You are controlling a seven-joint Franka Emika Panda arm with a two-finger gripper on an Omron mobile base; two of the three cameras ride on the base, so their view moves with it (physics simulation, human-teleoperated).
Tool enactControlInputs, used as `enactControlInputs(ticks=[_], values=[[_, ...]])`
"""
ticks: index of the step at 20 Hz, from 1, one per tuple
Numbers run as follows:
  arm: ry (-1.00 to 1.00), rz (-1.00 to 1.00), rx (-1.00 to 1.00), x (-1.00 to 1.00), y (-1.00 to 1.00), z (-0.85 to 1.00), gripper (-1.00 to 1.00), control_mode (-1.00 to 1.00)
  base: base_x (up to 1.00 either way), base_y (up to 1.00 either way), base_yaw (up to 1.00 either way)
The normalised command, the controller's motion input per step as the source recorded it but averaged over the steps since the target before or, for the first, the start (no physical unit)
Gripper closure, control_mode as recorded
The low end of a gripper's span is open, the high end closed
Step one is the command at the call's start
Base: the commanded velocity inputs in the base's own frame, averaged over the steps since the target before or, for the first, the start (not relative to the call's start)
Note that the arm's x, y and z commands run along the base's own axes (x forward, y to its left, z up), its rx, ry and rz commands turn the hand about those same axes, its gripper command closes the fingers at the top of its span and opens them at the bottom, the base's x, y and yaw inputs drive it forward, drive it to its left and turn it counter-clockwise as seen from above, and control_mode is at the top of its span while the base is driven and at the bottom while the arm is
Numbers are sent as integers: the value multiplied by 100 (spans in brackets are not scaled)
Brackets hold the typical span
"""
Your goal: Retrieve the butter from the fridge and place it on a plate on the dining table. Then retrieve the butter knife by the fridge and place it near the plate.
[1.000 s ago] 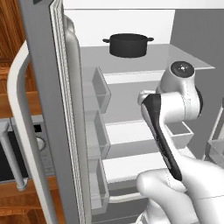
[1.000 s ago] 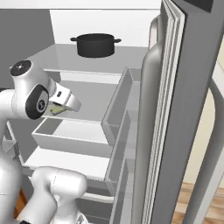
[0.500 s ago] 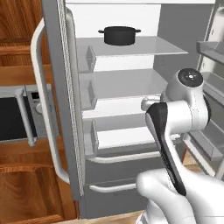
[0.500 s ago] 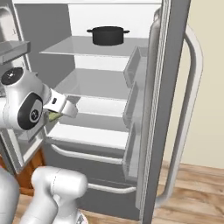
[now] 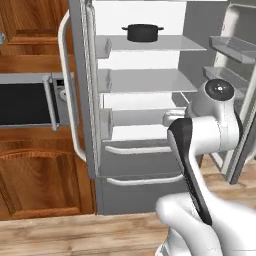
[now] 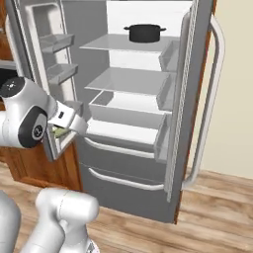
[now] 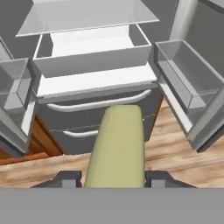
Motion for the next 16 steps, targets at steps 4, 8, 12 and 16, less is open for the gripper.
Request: enactControlInputs(ticks=[4,8,12,16], values=[[0,0,0,0,0,0,100,100,-10,-40,72],[0,0,0,0,0,0,100,100,-42,-24,80],[0,0,0,0,0,0,100,100,-69,-25,77],[0,0,0,0,0,0,100,100,-40,-7,71]])
